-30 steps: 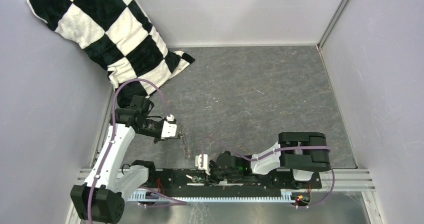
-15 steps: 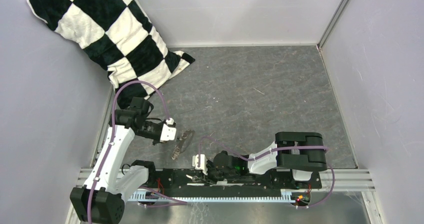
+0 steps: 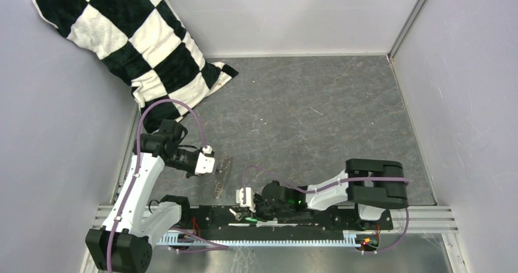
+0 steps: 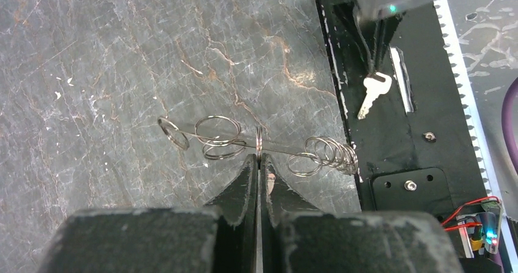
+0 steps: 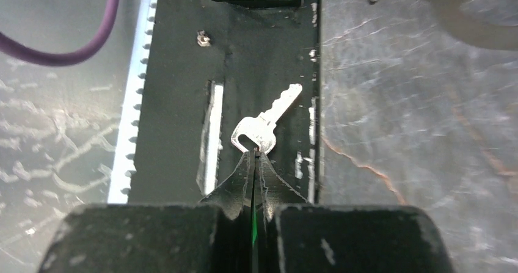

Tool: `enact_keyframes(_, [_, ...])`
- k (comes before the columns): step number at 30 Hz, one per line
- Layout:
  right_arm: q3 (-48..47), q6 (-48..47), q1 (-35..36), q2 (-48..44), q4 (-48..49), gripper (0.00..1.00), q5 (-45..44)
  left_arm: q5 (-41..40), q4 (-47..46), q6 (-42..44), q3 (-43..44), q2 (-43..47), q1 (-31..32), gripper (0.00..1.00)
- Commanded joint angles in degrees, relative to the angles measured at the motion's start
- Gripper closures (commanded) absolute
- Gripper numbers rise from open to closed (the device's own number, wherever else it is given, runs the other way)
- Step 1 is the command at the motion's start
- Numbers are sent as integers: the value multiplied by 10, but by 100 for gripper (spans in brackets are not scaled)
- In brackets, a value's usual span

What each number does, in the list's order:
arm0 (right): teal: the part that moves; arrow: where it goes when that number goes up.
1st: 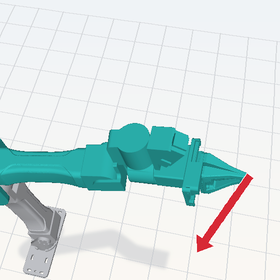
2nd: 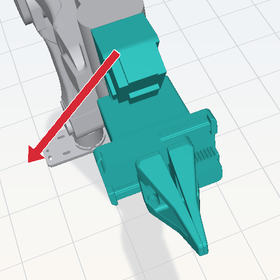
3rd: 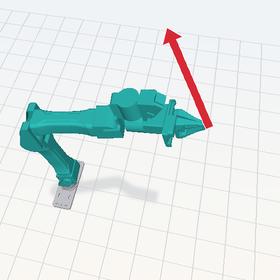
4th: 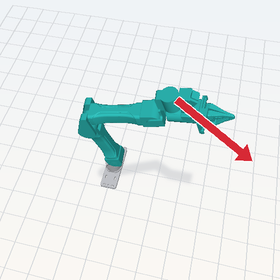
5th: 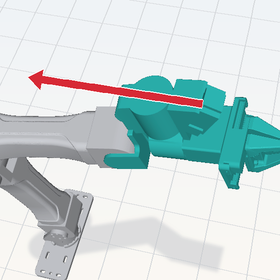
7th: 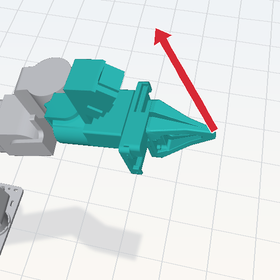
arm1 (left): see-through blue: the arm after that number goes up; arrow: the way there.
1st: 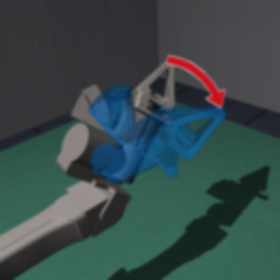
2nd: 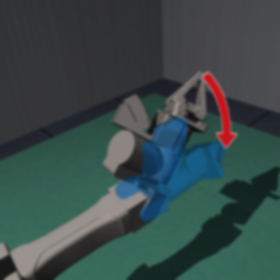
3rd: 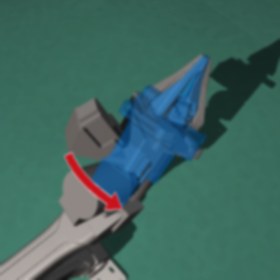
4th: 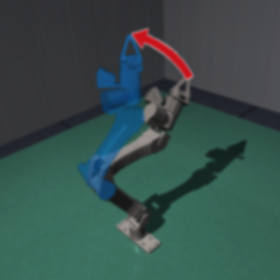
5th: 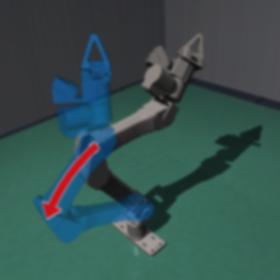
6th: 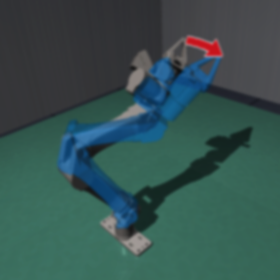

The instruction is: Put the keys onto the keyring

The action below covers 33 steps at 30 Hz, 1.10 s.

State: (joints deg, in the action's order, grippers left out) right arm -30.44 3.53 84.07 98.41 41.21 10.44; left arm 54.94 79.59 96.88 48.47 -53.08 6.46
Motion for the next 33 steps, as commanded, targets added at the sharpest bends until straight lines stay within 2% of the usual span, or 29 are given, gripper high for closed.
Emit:
enact_keyframes(1, [-13,-102,-15,-89,-75,100,-8,29,22,47,-2,1,-2,98])
enact_keyframes(5, [-3,-191,-44,-172,-118,100,-3,62,43,64,-7,-11,2,98])
enact_keyframes(8, [7,-269,-59,-225,-133,100,-4,74,43,54,-12,-16,35,98])
enact_keyframes(11, [-10,-308,-92,-243,-170,100,13,77,43,46,-21,-23,70,98])
enact_keyframes(16, [-34,-273,-148,-208,-192,100,83,81,39,34,-34,-62,76,98])
enact_keyframes(21, [8,-263,-151,-197,-132,100,106,94,33,42,-22,-117,76,98])
enact_keyframes(27, [40,-227,-164,-149,-83,99,117,76,-2,17,-17,-126,75,98])
enact_keyframes(33, [54,-194,-182,-100,-42,76,115,55,-6,11,-24,-115,74,98])
